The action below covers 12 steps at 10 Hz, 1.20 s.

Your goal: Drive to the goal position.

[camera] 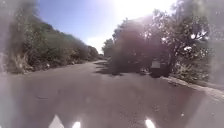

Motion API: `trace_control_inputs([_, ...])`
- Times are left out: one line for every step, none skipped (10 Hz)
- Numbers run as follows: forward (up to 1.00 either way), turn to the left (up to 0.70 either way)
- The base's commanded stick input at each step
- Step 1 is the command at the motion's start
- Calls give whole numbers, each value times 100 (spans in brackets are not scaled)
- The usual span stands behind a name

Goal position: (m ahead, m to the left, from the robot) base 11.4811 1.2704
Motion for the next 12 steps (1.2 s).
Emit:
trace_control_inputs([0,0])
trace_control_inputs([0,0])
trace_control_inputs([0,0])
trace_control_inputs([0,0])
trace_control_inputs([11,0])
trace_control_inputs([31,0])
trace_control_inputs([50,0])
trace_control_inputs([50,0])
trace_control_inputs([50,0])
trace_control_inputs([50,0])
trace_control_inputs([50,0])
trace_control_inputs([50,0])
